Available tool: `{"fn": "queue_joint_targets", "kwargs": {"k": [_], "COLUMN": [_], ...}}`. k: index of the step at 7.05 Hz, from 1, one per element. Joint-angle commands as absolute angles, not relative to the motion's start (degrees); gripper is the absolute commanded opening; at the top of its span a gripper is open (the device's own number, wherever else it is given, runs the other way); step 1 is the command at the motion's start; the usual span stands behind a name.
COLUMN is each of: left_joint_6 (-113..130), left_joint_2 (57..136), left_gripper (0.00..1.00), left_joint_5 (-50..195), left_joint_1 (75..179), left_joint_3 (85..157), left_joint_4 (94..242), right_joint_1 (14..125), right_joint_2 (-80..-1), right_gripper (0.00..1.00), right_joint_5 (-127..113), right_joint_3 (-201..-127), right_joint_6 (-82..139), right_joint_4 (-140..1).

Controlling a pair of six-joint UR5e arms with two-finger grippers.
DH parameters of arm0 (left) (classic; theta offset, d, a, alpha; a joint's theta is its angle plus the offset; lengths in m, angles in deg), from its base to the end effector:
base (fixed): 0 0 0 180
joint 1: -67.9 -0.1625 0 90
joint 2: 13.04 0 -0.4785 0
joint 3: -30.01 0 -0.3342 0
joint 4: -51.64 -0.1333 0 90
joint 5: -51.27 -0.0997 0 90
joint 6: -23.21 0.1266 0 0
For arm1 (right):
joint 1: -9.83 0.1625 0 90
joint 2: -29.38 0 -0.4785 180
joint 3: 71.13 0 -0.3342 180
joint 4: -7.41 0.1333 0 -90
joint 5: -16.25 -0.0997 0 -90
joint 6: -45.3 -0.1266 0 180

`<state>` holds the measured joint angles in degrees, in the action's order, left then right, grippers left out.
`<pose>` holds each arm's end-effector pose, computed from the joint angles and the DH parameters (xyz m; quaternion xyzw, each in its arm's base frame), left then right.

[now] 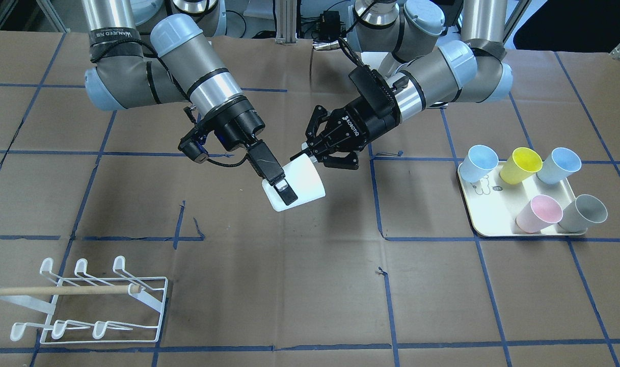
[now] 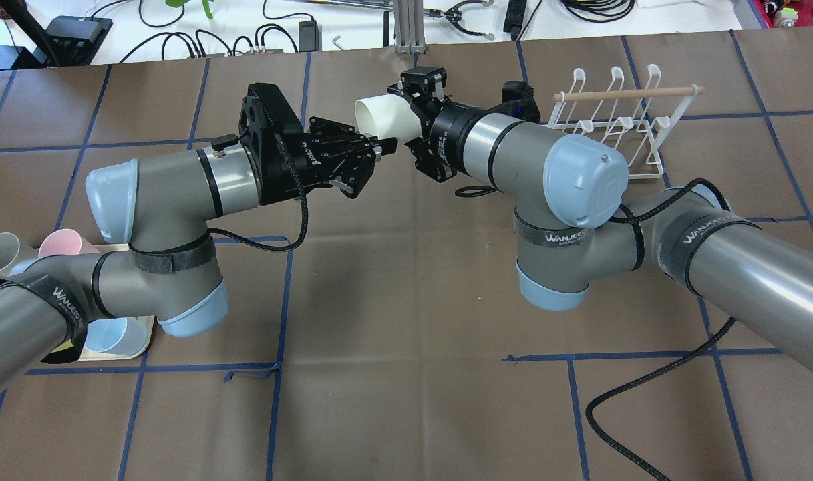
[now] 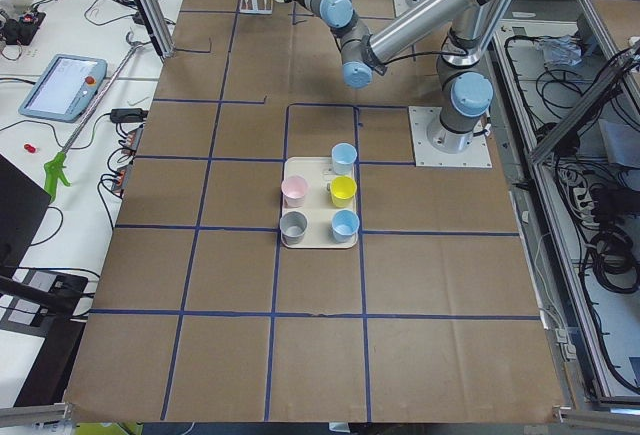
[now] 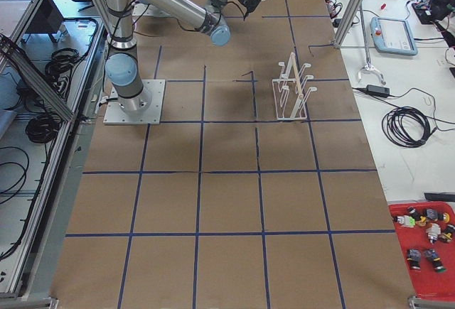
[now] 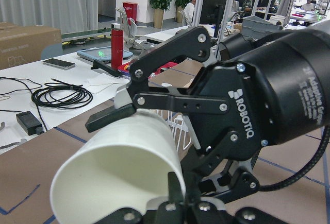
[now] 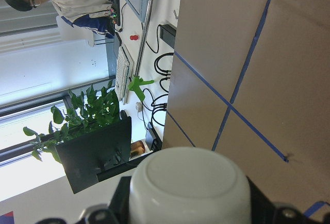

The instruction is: Transfer IKEA cup to right arm and place on rack

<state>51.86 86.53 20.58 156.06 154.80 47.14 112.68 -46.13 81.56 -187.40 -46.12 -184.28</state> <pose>-0.2282 -0.4395 0.4358 -0.3864 -0.7171 0.4731 0.3356 0.2976 -0.4674 0.4388 0.4492 0.7204 -0.1585 0.5041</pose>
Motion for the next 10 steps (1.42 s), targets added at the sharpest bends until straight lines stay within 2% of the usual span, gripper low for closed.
{"fn": "queue_joint_targets", "kwargs": {"k": [1, 2, 3, 5, 6, 8, 10], "left_joint_6": [51.9, 51.8, 51.5, 49.8, 47.3, 46.9, 46.8], "left_joint_2": [86.5, 87.1, 87.4, 87.2, 86.6, 86.0, 86.2], "left_gripper": [0.31, 0.48, 0.76, 0.93, 0.98, 0.98, 0.98], "left_joint_5": [20.4, 20.3, 20.3, 20.2, 20.2, 21.2, 20.3], "left_joint_1": [156.1, 156.1, 156.0, 155.5, 155.1, 147.7, 145.3], "left_joint_3": [154.3, 154.3, 154.5, 154.3, 154.3, 154.7, 154.3], "left_joint_4": [46.6, 44.4, 44.0, 44.0, 44.0, 44.0, 44.2], "right_joint_1": [112.7, 112.7, 112.7, 112.7, 112.7, 111.7, 108.8], "right_joint_2": [-46.2, -46.2, -46.2, -46.1, -46.0, -45.6, -45.6], "right_gripper": [0.49, 0.47, 0.46, 0.38, 0.35, 0.30, 0.27], "right_joint_5": [82.0, 82.2, 82.2, 82.2, 82.3, 83.0, 87.7], "right_joint_3": [-187.4, -187.4, -187.4, -187.4, -187.3, -186.8, -186.3], "right_joint_6": [-46.0, -46.0, -46.0, -45.9, -45.9, -45.3, -37.8], "right_joint_4": [-184.3, -184.3, -184.3, -184.3, -184.3, -184.4, -184.5]}}
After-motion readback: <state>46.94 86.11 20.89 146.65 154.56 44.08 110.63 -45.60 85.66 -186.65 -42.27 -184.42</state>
